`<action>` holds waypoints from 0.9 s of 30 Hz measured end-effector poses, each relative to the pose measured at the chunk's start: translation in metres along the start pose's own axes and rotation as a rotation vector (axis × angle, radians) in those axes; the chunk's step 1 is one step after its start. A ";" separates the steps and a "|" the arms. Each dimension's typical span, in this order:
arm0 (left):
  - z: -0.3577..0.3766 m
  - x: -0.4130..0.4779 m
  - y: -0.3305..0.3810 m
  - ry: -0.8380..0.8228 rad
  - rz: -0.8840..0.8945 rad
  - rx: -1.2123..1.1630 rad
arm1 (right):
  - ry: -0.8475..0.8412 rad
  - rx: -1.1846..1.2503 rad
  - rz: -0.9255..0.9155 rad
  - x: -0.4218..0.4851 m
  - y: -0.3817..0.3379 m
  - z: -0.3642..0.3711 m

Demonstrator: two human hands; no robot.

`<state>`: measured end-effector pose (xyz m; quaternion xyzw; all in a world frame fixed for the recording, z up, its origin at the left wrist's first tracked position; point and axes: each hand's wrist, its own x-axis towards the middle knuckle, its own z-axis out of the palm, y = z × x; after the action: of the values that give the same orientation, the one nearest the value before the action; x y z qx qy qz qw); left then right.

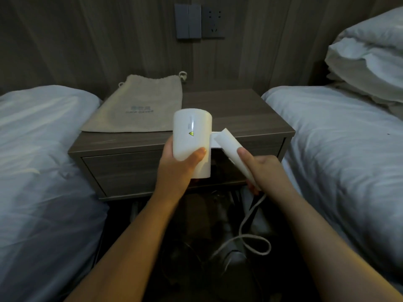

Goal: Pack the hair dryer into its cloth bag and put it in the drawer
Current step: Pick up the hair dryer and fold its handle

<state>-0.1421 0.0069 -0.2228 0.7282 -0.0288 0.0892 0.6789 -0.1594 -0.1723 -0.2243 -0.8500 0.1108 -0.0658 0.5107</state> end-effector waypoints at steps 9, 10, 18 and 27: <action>-0.010 0.003 0.002 -0.019 -0.128 -0.172 | -0.295 -0.251 -0.126 -0.003 0.001 -0.019; -0.008 0.002 0.002 0.009 -0.116 -0.187 | -0.257 -0.279 -0.166 -0.004 0.001 -0.016; -0.008 -0.001 0.000 0.062 -0.178 -0.355 | -0.022 -0.324 -0.191 -0.014 -0.009 -0.004; 0.007 -0.006 -0.010 0.058 -0.401 -0.601 | 0.032 -0.088 -0.127 -0.026 -0.012 0.023</action>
<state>-0.1459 0.0001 -0.2345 0.4843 0.1089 -0.0374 0.8673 -0.1779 -0.1406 -0.2244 -0.8759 0.0674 -0.1065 0.4657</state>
